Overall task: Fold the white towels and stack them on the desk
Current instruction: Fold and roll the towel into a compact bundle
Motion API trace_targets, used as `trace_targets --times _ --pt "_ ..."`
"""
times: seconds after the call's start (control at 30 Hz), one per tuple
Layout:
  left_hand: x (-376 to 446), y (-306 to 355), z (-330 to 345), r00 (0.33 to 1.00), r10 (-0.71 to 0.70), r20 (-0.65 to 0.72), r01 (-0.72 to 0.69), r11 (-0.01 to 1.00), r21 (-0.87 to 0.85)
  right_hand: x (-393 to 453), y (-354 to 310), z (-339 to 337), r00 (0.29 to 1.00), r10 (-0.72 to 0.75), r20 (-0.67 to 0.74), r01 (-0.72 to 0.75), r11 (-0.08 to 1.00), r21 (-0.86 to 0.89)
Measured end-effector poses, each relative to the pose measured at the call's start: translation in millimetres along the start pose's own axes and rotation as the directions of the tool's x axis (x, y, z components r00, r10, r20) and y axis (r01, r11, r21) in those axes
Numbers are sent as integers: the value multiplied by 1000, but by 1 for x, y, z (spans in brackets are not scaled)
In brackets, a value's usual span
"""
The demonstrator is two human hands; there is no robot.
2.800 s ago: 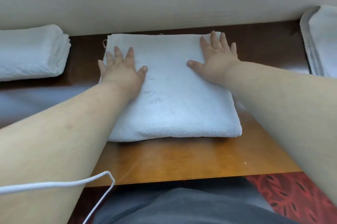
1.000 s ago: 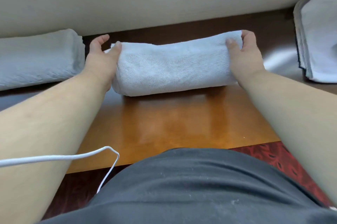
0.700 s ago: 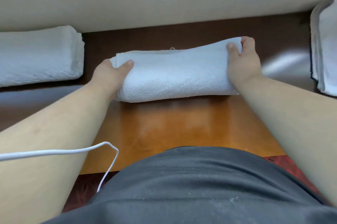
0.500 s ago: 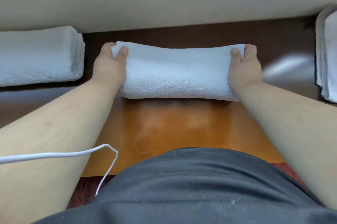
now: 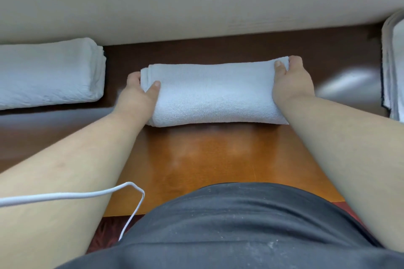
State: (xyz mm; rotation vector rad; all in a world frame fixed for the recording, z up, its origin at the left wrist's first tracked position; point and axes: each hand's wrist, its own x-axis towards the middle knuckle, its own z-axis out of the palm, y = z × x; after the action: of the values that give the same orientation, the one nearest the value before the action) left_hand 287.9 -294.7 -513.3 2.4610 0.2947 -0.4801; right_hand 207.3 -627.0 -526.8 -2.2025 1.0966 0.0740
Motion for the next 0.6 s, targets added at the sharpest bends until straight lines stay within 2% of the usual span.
trace_targets --times 0.07,0.13,0.17,0.2,0.23,0.27,0.3,0.33,0.37,0.4,0.47,0.53,0.6 --pt "3 11 2 997 -70 19 69 997 36 -3 -4 -3 1000 5 9 -5 999 -41" --pt "-2 22 3 992 -77 -97 88 990 114 -7 -7 -6 1000 13 -28 -14 999 -43" --pt "-9 28 3 980 20 -199 18 982 187 -10 -9 -9 996 -17 -89 13 999 -50" --pt "-17 35 5 941 197 -274 -128 959 252 -16 -11 -12 982 -100 -161 88 993 -82" --pt "-27 43 9 873 402 -277 -321 900 297 -26 -16 -13 947 -239 -213 215 968 -132" --pt "-37 50 16 783 590 -198 -511 790 338 -37 -21 -11 885 -413 -215 378 907 -186" --pt "-46 56 26 682 728 -64 -658 650 380 -48 -27 -7 803 -576 -152 537 810 -236" --pt "-53 61 37 610 788 86 -740 528 417 -59 -32 0 723 -690 -43 655 704 -273" --pt "-58 65 47 602 766 225 -763 468 446 -68 -34 8 676 -731 92 718 625 -307" --pt "-58 65 55 650 688 323 -740 474 478 -74 -33 15 680 -697 229 726 593 -349" --pt "-48 56 62 775 516 365 -625 545 559 -73 -21 20 753 -534 384 658 602 -453" --pt "-34 40 59 853 421 308 -516 593 619 -63 -7 16 793 -467 391 609 599 -520" --pt "-19 27 47 903 346 256 -428 650 628 -54 -1 11 813 -445 376 582 600 -549"
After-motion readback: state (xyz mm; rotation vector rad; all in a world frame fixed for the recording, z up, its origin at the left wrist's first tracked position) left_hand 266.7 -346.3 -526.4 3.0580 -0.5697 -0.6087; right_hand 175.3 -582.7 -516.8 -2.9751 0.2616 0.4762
